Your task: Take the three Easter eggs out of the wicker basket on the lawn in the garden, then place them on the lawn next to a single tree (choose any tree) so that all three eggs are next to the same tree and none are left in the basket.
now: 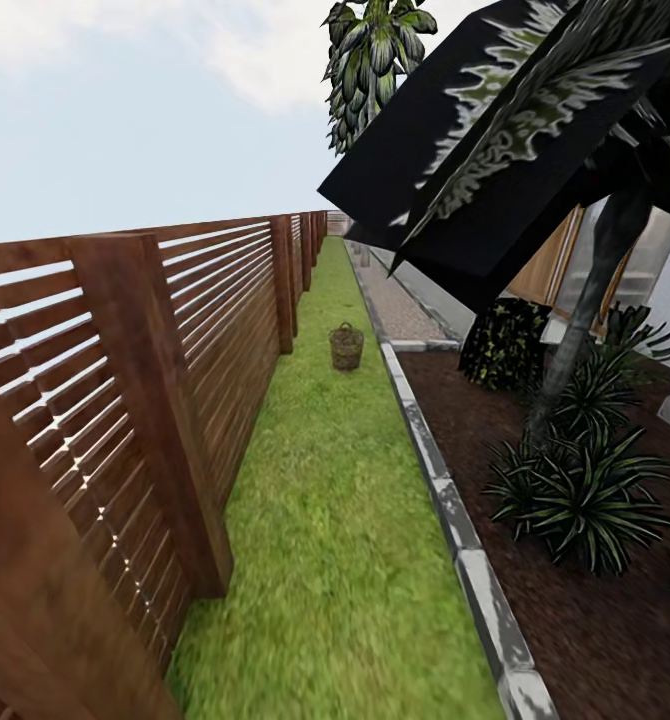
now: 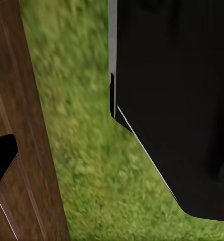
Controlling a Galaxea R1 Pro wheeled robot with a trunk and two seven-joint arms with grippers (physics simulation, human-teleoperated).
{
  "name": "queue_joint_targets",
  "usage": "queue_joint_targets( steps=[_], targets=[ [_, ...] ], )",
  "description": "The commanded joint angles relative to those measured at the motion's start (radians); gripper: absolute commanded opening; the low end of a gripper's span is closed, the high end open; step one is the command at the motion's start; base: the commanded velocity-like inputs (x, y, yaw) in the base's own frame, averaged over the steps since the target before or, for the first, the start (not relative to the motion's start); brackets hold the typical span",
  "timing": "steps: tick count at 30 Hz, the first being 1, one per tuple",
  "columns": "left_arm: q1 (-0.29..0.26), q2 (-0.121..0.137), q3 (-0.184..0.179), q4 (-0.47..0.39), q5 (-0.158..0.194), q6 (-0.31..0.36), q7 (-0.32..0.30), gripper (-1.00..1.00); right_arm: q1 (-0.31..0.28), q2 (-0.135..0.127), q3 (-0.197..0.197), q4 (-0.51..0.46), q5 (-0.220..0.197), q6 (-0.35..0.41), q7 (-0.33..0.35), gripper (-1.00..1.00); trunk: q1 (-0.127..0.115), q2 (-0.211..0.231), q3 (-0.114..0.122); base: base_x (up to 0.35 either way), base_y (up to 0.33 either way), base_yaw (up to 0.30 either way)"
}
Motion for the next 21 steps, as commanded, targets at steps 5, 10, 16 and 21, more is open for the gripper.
queue_joint_targets(
  steps=[5,10,16,21],
  targets=[
    [0.0,0.0,0.0,-0.001,0.001,0.0,0.0,1.0,0.0,0.0,0.0,-0.001,0.001,0.0,0.0,1.0,0.001,-0.001,-0.001,0.323,0.0,0.0],
    [0.0,0.0,0.0,-0.001,0.0,0.0,0.0,1.0,0.0,0.0,0.0,0.0,0.001,0.0,0.0,1.0,0.001,-0.001,-0.001,0.323,0.0,0.0],
    [0.0,0.0,0.0,-0.001,0.001,0.0,-0.001,1.0,0.0,0.0,0.0,0.0,0.0,0.0,0.0,1.0,0.001,-0.001,-0.001,0.323,0.0,0.0],
    [0.0,0.0,0.0,-0.001,0.0,0.0,0.0,1.0,0.0,0.002,0.001,-0.001,0.001,0.0,0.0,1.0,0.001,-0.001,-0.001,0.323,0.0,0.0]
  ],
)
